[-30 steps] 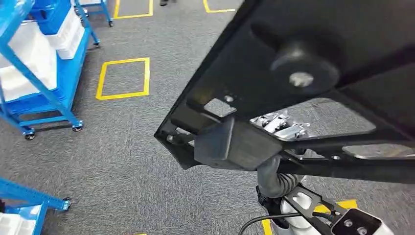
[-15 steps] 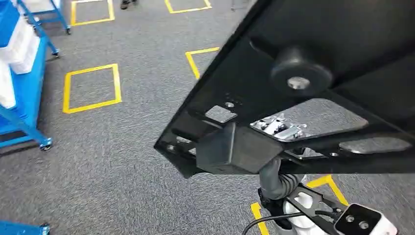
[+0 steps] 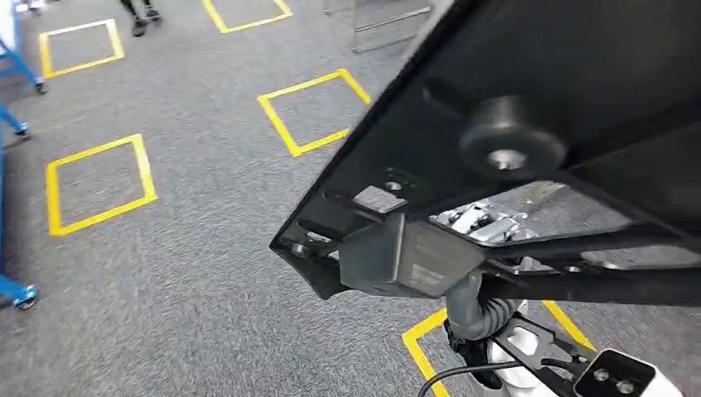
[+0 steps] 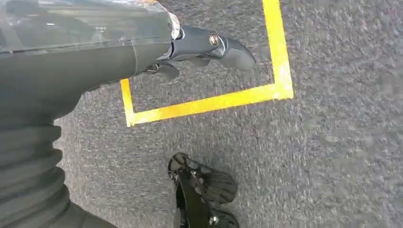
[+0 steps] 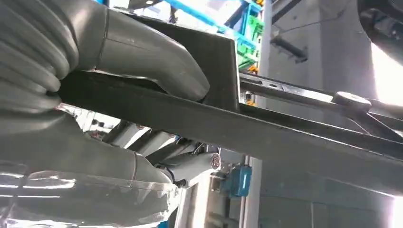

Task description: Take the parts from the cabinet and place them on the table.

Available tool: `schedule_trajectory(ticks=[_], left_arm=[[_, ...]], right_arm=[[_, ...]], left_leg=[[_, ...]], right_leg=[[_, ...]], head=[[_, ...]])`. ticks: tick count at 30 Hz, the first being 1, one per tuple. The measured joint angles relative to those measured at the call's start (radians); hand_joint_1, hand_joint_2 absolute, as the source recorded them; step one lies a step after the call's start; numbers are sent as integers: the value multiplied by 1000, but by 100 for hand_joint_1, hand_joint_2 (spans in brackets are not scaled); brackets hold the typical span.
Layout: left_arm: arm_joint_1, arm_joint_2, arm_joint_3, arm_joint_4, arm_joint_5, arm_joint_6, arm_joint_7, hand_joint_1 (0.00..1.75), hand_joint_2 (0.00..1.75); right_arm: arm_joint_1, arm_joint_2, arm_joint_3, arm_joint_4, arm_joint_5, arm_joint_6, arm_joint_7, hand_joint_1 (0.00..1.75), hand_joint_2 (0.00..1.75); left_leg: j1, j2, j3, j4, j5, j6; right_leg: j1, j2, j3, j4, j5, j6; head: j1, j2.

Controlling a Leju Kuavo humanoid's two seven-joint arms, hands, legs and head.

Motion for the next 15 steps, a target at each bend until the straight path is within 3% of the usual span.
schedule_trajectory(ticks=[1, 2, 3, 4, 7, 9, 10, 12, 13, 14, 15], left_arm=[[-1, 0, 0, 0, 0, -1, 0, 0, 175], [-2, 0, 1, 0, 0, -1, 0, 0, 175], [-1, 0, 2, 0, 1, -2, 0, 0, 175], [-1, -1, 3, 0, 1, -2, 0, 0, 175], [-5, -2, 5, 0, 1, -5, 0, 0, 175], [-7, -7, 5, 0, 0, -8, 0, 0, 175], [-5, -7, 5, 0, 0, -8, 0, 0, 175], [-1, -6, 6, 0, 0, -8, 0, 0, 175], [-1, -7, 6, 0, 0, -8, 0, 0, 175], [-2, -7, 6, 0, 0, -8, 0, 0, 175], [-3, -7, 6, 0, 0, -8, 0, 0, 175]], right_arm=[[-2, 0, 0, 0, -1, 3, 0, 175, 175], [-5, 0, 0, 0, -2, 6, 1, 175, 175], [-7, 0, 0, 0, -2, 10, 2, 175, 175], [-13, 0, 0, 0, -3, 13, 5, 175, 175], [-12, -2, -6, 0, -5, 15, 6, 175, 175], [-15, -3, -12, 0, -9, 18, 6, 175, 175], [-17, -3, -13, 0, -12, 18, 7, 175, 175], [-15, -4, -13, 3, -13, 18, 7, 175, 175], [-14, -4, -13, 4, -13, 18, 7, 175, 175], [-14, -5, -13, 5, -13, 18, 8, 175, 175], [-14, -5, -13, 5, -13, 18, 8, 175, 175]], left_leg=[[2, -9, 41, -95, 54, 0], [7, -39, 80, -184, 97, -1], [8, -82, 93, -211, 82, 2], [10, -82, 97, -227, 80, 7], [6, -57, 98, -233, 88, 28], [7, -33, 103, -243, 94, 43], [5, -20, 103, -244, 93, 47], [2, 8, 102, -243, 91, 50], [0, 22, 102, -243, 89, 51], [-1, 34, 104, -243, 88, 51], [-1, 45, 106, -243, 86, 50]], right_leg=[[-2, 14, 2, 4, -3, 4], [-4, 26, 2, 10, -6, 9], [-1, 34, -3, 14, -9, 14], [-1, 47, -13, 22, -7, 20], [-5, 75, -20, 12, 3, 42], [-1, -13, -37, 56, -31, 47], [-3, -37, -70, 124, -69, 51], [-9, -49, -148, 284, -137, 56], [-11, -51, -173, 330, -144, 57], [-12, -53, -170, 321, -127, 58], [-12, -57, -142, 267, -91, 56]], head=[[0, 0], [0, 0], [0, 0], [0, 0], [0, 0], [0, 0], [0, 0], [0, 0], [0, 0], [0, 0], [0, 0]])
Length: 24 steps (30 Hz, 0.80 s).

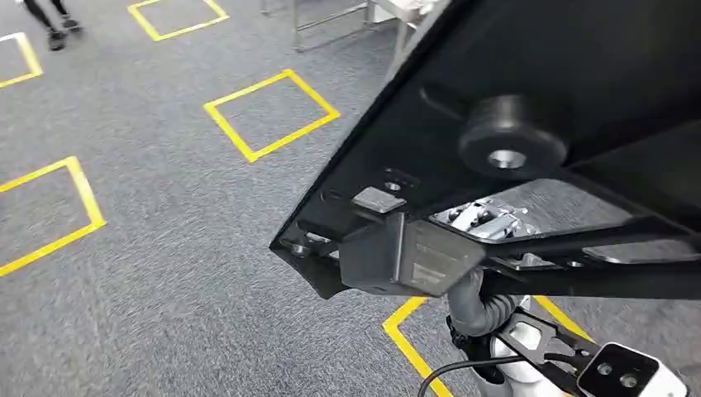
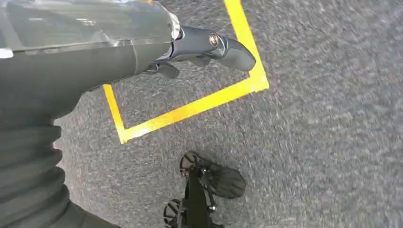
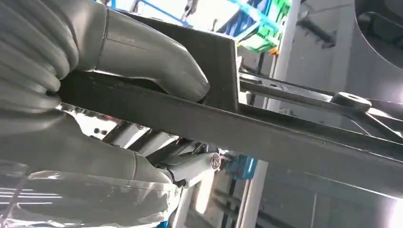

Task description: Take the parts from the cabinet and place them on the table.

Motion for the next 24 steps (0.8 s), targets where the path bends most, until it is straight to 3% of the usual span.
schedule_trajectory(ticks=[2, 3, 4, 7, 8, 9, 10, 11, 13, 14, 15, 16, 17, 18, 19, 20, 22, 23, 24], left_arm=[[-2, -2, 0, 0, 0, 0, 0, 0, 175], [-2, -3, 0, 0, 0, -2, 0, 0, 175], [-2, -4, 0, 0, 0, -3, 0, 0, 175], [-4, -5, 0, 0, -2, -6, 0, 0, 175], [-7, -5, 1, 0, -4, -7, 0, 0, 175], [-9, -5, 0, 0, -5, -7, 0, 0, 175], [-8, -7, 0, 0, -10, -8, 2, 0, 175], [-4, -7, 0, 0, -12, -8, 2, 0, 175], [4, -5, 1, 0, -13, -5, 4, 0, 175], [5, -5, 1, 0, -13, -3, 6, 0, 175], [4, -4, 1, 0, -13, -3, 6, 0, 175], [2, -4, 1, 0, -14, -3, 6, 0, 175], [1, -3, 1, 0, -14, -3, 6, 0, 175], [2, -2, 1, 0, -14, -3, 6, 0, 175], [2, -2, 1, 0, -14, -3, 6, 0, 175], [1, -2, 1, 0, -15, -3, 7, 0, 175], [0, -1, 1, 0, -15, -3, 8, 0, 175], [-3, -2, 1, 0, -16, -3, 9, 0, 175], [-6, -3, 1, 0, -21, -4, 9, 0, 175]], right_arm=[[-1, 0, 0, 0, 0, 0, 0, 175, 175], [-3, 0, -1, 0, 0, 3, 1, 175, 175], [-5, 0, -1, 0, 0, 8, 4, 175, 175], [-3, -1, -3, 0, -1, 16, 7, 175, 175], [-2, -1, -5, 0, -1, 18, 7, 175, 175], [-1, 0, -7, 0, 0, 18, 7, 175, 175], [-2, 1, -9, 2, 0, 18, 8, 175, 175], [0, 2, -10, 3, 1, 19, 8, 175, 175], [6, 4, -11, 8, 8, 24, 11, 175, 175], [8, 5, -13, 11, 16, 24, 11, 175, 175], [9, 5, -13, 13, 19, 25, 11, 175, 175], [9, 5, -13, 15, 21, 25, 11, 175, 175], [8, 5, -13, 16, 21, 24, 11, 175, 175], [8, 6, -15, 16, 21, 24, 11, 175, 175], [7, 8, -16, 17, 21, 23, 10, 175, 175], [8, 9, -16, 18, 21, 23, 10, 175, 175], [14, 9, -19, 20, 20, 20, 10, 175, 175], [16, 9, -21, 20, 20, 19, 9, 175, 175], [19, 9, -24, 20, 19, 18, 8, 175, 175]], left_leg=[[-2, 20, 10, 0, -7, -4], [-4, 28, 14, 0, -11, -9], [-9, 37, 13, 2, -14, -15], [-8, 68, 22, -4, -17, -24], [-10, 72, 28, -5, -24, -35], [-4, 30, 25, 14, -40, -38], [-2, -17, -5, 81, -79, -40], [0, -34, -42, 156, -114, -44], [0, -43, -121, 304, -163, -49], [1, -43, -137, 320, -151, -51], [1, -44, -126, 283, -113, -51], [3, -46, -96, 207, -62, -51], [6, -61, -56, 113, -9, -52], [12, -100, -28, 40, 18, -53], [11, -125, -15, 15, 0, -50], [11, -118, -16, 21, -1, -37], [4, -101, -16, 20, 0, -24], [11, -88, -15, 11, 7, -14], [12, -76, -13, 7, 10, -8]], right_leg=[[5, -31, 99, -185, 84, -11], [16, -89, 133, -253, 84, -20], [25, -88, 135, -259, 85, -24], [28, -53, 129, -260, 86, -30], [15, -37, 140, -275, 93, -39], [14, -30, 145, -283, 96, -40], [11, -19, 146, -283, 96, -46], [10, -8, 146, -282, 96, -48], [10, 21, 146, -281, 95, -49], [9, 35, 147, -279, 95, -48], [8, 50, 148, -277, 94, -47], [6, 64, 150, -274, 92, -43], [4, 77, 152, -270, 88, -38], [3, 88, 149, -263, 84, -32], [8, 100, 141, -252, 80, -26], [5, 108, 135, -254, 84, -20], [0, 127, 132, -260, 91, -6], [3, 137, 129, -258, 91, -1], [4, 98, 126, -246, 80, 1]], head=[[0, 0], [0, 0], [0, 0], [0, 0], [0, 0], [0, 0], [0, 0], [0, 0], [0, 0], [0, 0], [0, 0], [0, 0], [0, 0], [0, 0], [0, 0], [0, 0], [0, 0], [0, 0], [0, 0]])
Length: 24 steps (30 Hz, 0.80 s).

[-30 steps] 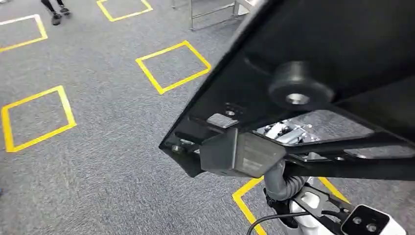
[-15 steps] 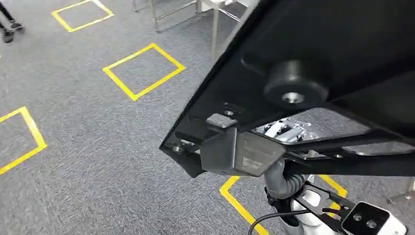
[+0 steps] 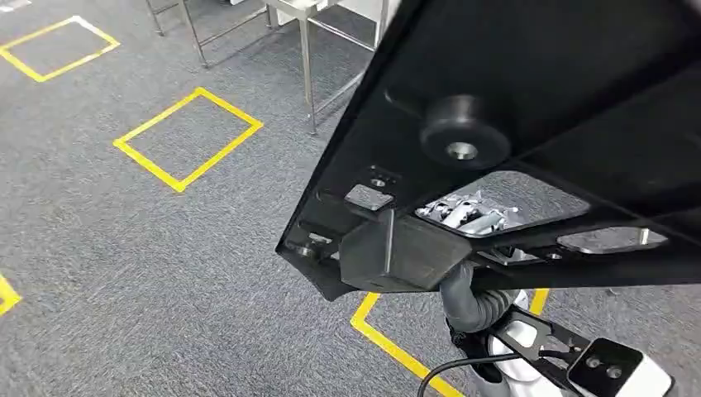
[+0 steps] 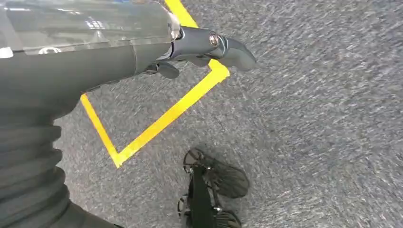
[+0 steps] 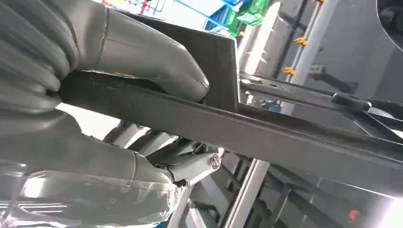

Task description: Take the parts from the cabinet and place them on the table.

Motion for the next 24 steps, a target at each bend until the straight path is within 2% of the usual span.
schedule_trajectory(ticks=[1, 2, 3, 4, 5, 6, 7, 8, 9, 10, 11, 14, 15, 16, 17, 18, 19, 20, 21, 22, 23, 24], left_arm=[[0, 1, 0, 0, 0, 0, 0, 0, 175], [2, 1, 0, 0, -1, 0, 0, 0, 175], [6, 1, 0, 0, -2, 0, 2, 0, 175], [9, 1, 0, 0, -2, 0, 3, 0, 175], [9, 1, 0, 0, -2, 2, 6, 0, 175], [8, 1, 0, 0, -2, 2, 9, 0, 175], [6, 1, 0, 0, -2, 3, 11, 0, 175], [5, 1, 0, 0, -2, 3, 11, 0, 175], [4, -1, 0, 0, -2, 3, 11, 0, 175], [4, -4, 0, 0, -2, 3, 11, 0, 175], [4, -4, 0, 0, -2, 3, 11, 0, 175], [2, -4, 0, 0, -1, 1, 11, 0, 175], [0, -3, 0, 0, -1, 1, 11, 0, 175], [-1, -3, 0, 0, -1, 0, 10, 0, 175], [0, -4, 0, 0, -1, -2, 10, 0, 175], [5, -4, 0, 0, -1, -1, 10, 0, 175], [10, -3, 0, 0, -1, -1, 10, 0, 175], [13, -2, 0, 0, -1, 0, 10, 0, 175], [13, -2, 0, 0, -1, 0, 10, 0, 175], [13, -2, 0, 0, -1, 0, 10, 0, 175], [12, -2, 0, 0, -1, 0, 10, 0, 175], [12, -2, 0, 0, -1, 0, 10, 0, 175]], right_arm=[[-2, 0, -3, 0, 0, 0, -1, 175, 175], [-1, 0, -3, 0, -2, 0, -2, 175, 175], [1, 0, -3, 2, -2, 0, -2, 175, 175], [5, 0, -3, 4, -2, 0, -2, 175, 175], [8, 0, -3, 5, -2, 1, -2, 175, 175], [11, 0, -4, 8, -2, 2, -2, 175, 175], [11, 0, -4, 11, -2, 3, -2, 175, 175], [11, 0, -4, 11, -2, 3, -2, 175, 175], [9, 0, -4, 11, -2, 3, -2, 175, 175], [6, 0, -4, 12, -3, 7, -4, 175, 175], [2, 1, -5, 15, -6, 10, -5, 175, 175], [1, 0, -14, 22, -8, 21, -10, 175, 175], [3, 1, -19, 22, -9, 23, -11, 175, 175], [1, 2, -21, 22, -10, 23, -13, 175, 175], [-4, 4, -21, 24, -11, 25, -12, 175, 175], [-3, 6, -21, 28, -11, 26, -12, 175, 175], [0, 8, -21, 30, -13, 27, -13, 175, 175], [2, 8, -21, 33, -14, 29, -13, 175, 175], [4, 9, -22, 37, -14, 31, -13, 175, 175], [6, 10, -22, 39, -14, 32, -13, 175, 175], [6, 10, -22, 39, -14, 32, -14, 175, 175], [6, 10, -22, 40, -14, 31, -15, 175, 175]], left_leg=[[-1, 9, 1, -3, 0, 7], [-4, 21, 0, -3, 0, 9], [-7, 35, -1, -2, -1, 11], [-9, 49, -1, -2, -2, 12], [-10, 61, 0, -2, -4, 14], [-11, 74, 1, -2, -5, 14], [-13, 85, 4, -2, -7, 13], [-15, 94, 8, -2, -9, 13], [-18, 104, 13, -3, -12, 12], [-22, 112, 16, -3, -15, 8], [-24, 123, 15, -2, -17, 4], [-23, 155, 25, -10, -19, -10], [-25, 146, 22, -6, -28, -17], [-20, 91, 19, 16, -41, -22], [-19, 52, -9, 79, -79, -23], [-18, 35, -52, 170, -124, -27], [-17, 32, -89, 246, -153, -31], [-15, 31, -118, 299, -166, -34], [-13, 31, -126, 306, -152, -36], [-11, 31, -111, 266, -116, -38], [-7, 26, -77, 189, -66, -41], [-1, 8, -38, 101, -17, -44]], right_leg=[[3, -52, -22, 43, -31, 5], [0, -78, -60, 121, -73, 11], [-3, -90, -103, 210, -113, 15], [-4, -94, -135, 277, -132, 16], [-5, -96, -150, 306, -131, 17], [-5, -98, -139, 282, -107, 16], [-3, -102, -100, 210, -64, 11], [1, -115, -53, 123, -24, 2], [11, -149, 4, 20, 13, -13], [23, -191, 21, -17, -5, -22], [26, -180, 18, -20, 4, -27], [27, -145, 14, -24, 5, -37], [10, -134, 27, -43, 17, -43], [11, -124, 32, -51, 20, -45], [8, -116, 32, -51, 21, -49], [7, -103, 32, -51, 20, -50], [7, -88, 32, -50, 20, -51], [7, -74, 31, -48, 20, -50], [5, -59, 32, -46, 19, -49], [3, -45, 33, -43, 17, -46], [0, -30, 33, -36, 13, -41], [-3, -18, 33, -27, 8, -35]], head=[[0, 0], [0, 0], [0, 0], [0, 0], [0, 0], [0, 0], [0, 0], [0, 0], [0, 0], [0, 0], [0, 0], [0, 0], [0, 0], [0, 0], [0, 0], [0, 0], [0, 0], [0, 0], [0, 0], [0, 0], [0, 0], [0, 0]])
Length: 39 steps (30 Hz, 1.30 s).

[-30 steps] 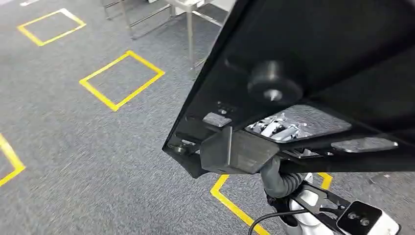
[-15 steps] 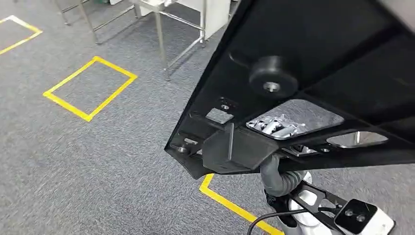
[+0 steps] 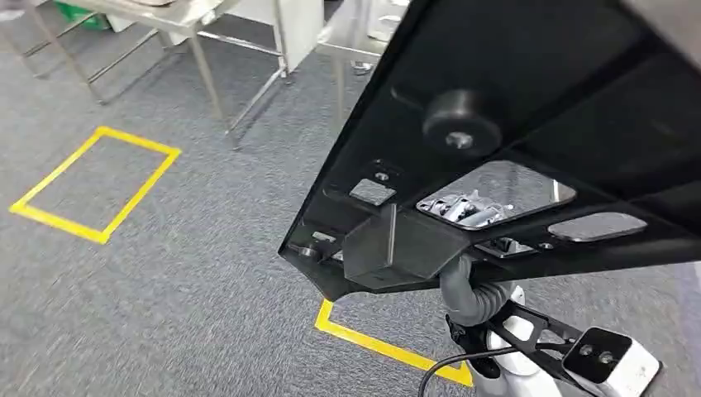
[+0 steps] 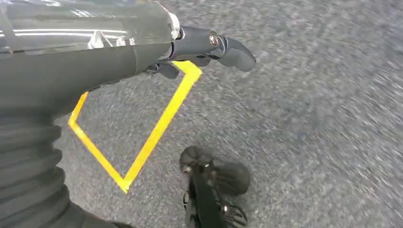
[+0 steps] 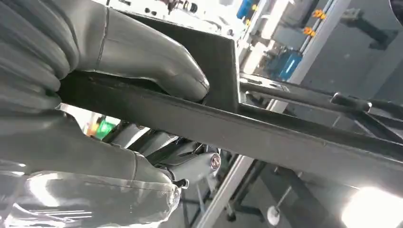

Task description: Take the parts from the cabinet and place them on the table.

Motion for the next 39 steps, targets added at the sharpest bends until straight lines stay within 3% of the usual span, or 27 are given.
schedule_trajectory(ticks=[1, 2, 5, 6, 7, 8, 9, 11, 12, 13, 15, 16, 17, 21, 22, 23, 24, 26, 27, 28, 30, 31, 32, 36, 37, 38, 39], left_arm=[[2, 0, 0, 0, 0, 0, 0, 0, 175], [2, 0, 0, 0, 0, 0, 0, 0, 175], [-1, 0, 0, 0, 0, 0, -2, 0, 175], [-4, -2, 0, 0, 0, 0, -2, 0, 175], [-6, -3, 0, 0, 0, 0, -3, 0, 175], [-6, -2, 0, 0, 0, -1, -5, 0, 175], [-3, -2, 0, 0, 0, -1, -5, 0, 175], [2, -2, 0, 0, 1, -1, -5, 0, 175], [2, -2, 1, 0, 1, -2, -7, 0, 175], [0, -2, 1, 0, 1, -3, -9, 0, 175], [-2, -3, 1, 0, 1, -5, -15, 0, 175], [-3, -3, 1, 0, 1, -5, -17, 0, 175], [-3, -5, 1, 0, 1, -6, -18, 0, 175], [-8, -5, 1, 0, 0, -8, -22, 0, 175], [-10, -5, 1, 0, 0, -8, -23, 0, 175], [-10, -5, 0, 0, 0, -9, -25, 0, 175], [-8, -5, 0, 0, -1, -9, -25, 0, 175], [-2, -5, 1, 0, -1, -8, -25, 0, 175], [0, -3, 1, 0, 0, -8, -25, 0, 175], [0, -3, 1, 0, -1, -8, -25, 0, 175], [-2, -3, 1, 0, -1, -8, -25, 0, 175], [-2, -3, 1, 0, -2, -8, -26, 0, 175], [-2, -3, 1, 0, -1, -9, -26, 0, 175], [-4, -2, 2, 0, 3, -19, -32, 0, 175], [-6, -5, 2, 0, 3, -25, -32, 0, 175], [-7, -3, 2, 0, 3, -29, -33, 0, 175], [-6, -3, 2, 0, 4, -31, -34, 0, 175]], right_arm=[[0, 0, 0, 1, 0, 0, 0, 175, 175], [-1, 1, -1, 3, 1, 0, -3, 175, 175], [10, 2, -3, 5, 11, 0, -6, 175, 175], [11, 2, -5, 5, 11, 0, -6, 175, 175], [12, 2, -6, 5, 11, 0, -7, 175, 175], [8, 3, -6, 6, 11, 1, -7, 175, 175], [7, 3, -6, 8, 11, 1, -8, 175, 175], [9, 3, -6, 15, 11, 1, -8, 175, 175], [9, 3, -6, 18, 11, 1, -8, 175, 175], [9, 3, -6, 19, 11, 0, -8, 175, 175], [7, 3, -6, 19, 13, -1, -8, 175, 175], [6, 4, -6, 19, 13, -2, -8, 175, 175], [2, 5, -6, 20, 15, -2, -8, 175, 175], [-1, 8, -6, 18, 22, -18, -6, 175, 175], [1, 11, -6, 16, 24, -19, -4, 175, 175], [-5, 13, -6, 15, 24, -20, -5, 175, 175], [-9, 18, -5, 16, 25, -20, -4, 175, 175], [-7, 22, -5, 16, 25, -20, -3, 175, 175], [-7, 22, -5, 17, 25, -20, -3, 175, 175], [-7, 22, -5, 18, 25, -20, -3, 175, 175], [-7, 23, -5, 18, 25, -23, -2, 175, 175], [-7, 24, -5, 18, 26, -25, -2, 175, 175], [-8, 25, -5, 19, 30, -32, -2, 175, 175], [-11, 27, -2, 22, 52, -59, 7, 175, 175], [-10, 27, -2, 22, 53, -62, 7, 175, 175], [-15, 27, -1, 22, 53, -64, 5, 175, 175], [-18, 27, 0, 23, 53, -65, 5, 175, 175]], left_leg=[[9, -50, 29, -70, 15, -1], [8, -74, 38, -92, 1, 4], [0, -45, 36, -83, 1, 27], [9, -32, 38, -93, 7, 36], [8, -19, 42, -97, 8, 41], [7, -6, 43, -99, 8, 50], [4, 8, 43, -99, 7, 52], [0, 37, 43, -98, 4, 55], [-1, 50, 44, -98, 2, 54], [-1, 62, 46, -98, 0, 55], [-4, 82, 57, -99, -7, 51], [-4, 90, 63, -99, -11, 48], [-9, 100, 65, -99, -15, 42], [-14, 143, 85, -113, -20, 23], [-7, 116, 83, -102, -31, 19], [-8, 66, 65, -58, -60, 18], [-7, 38, 29, 18, -99, 17], [-7, 24, -54, 174, -156, 11], [-7, 23, -80, 209, -154, 10], [-7, 23, -82, 194, -127, 9], [-4, 15, -25, 46, -24, 10], [0, -13, 11, -43, 23, 11], [5, -74, 24, -73, 7, 15], [-1, -55, 26, -86, 15, 41], [8, -45, 30, -97, 22, 50], [7, -40, 34, -102, 22, 54], [5, -32, 35, -103, 22, 58]], right_leg=[[-2, 12, -5, 11, -7, 7], [2, 24, -14, 24, -10, 13], [-5, 54, -25, 15, -1, 34], [-4, 67, -27, 17, -2, 39], [-1, 22, -32, 33, -14, 42], [0, -29, -60, 88, -48, 47], [-2, -58, -101, 169, -87, 51], [-5, -77, -176, 311, -135, 55], [-6, -79, -187, 328, -128, 56], [-6, -81, -174, 297, -99, 54], [-3, -98, -85, 129, -12, 42], [5, -137, -38, 42, 19, 29], [21, -172, -26, 16, 1, 22], [22, -119, -27, 2, 8, 5], [7, -112, -15, -11, 16, 1], [5, -101, -10, -16, 18, -6], [5, -90, -10, -16, 17, -7], [7, -62, -10, -14, 15, -11], [7, -47, -10, -11, 14, -11], [6, -33, -9, -8, 11, -10], [4, -4, -4, 0, 5, -3], [3, 5, -3, 6, -1, 1], [4, 16, -9, 13, -5, 7], [-2, 46, -23, 10, 3, 33], [-2, 26, -24, 17, -3, 36], [5, -32, -36, 48, -24, 43], [1, -62, -71, 115, -61, 48]], head=[[0, 0], [0, 0], [0, 0], [0, 0], [0, 0], [0, 0], [1, 0], [0, 0], [0, 0], [0, 0], [0, 0], [0, 0], [0, 0], [0, 0], [0, 0], [0, 0], [0, 0], [0, 0], [0, 0], [0, 0], [0, 0], [0, 0], [0, 0], [0, 0], [0, 0], [1, 0], [0, 0]])
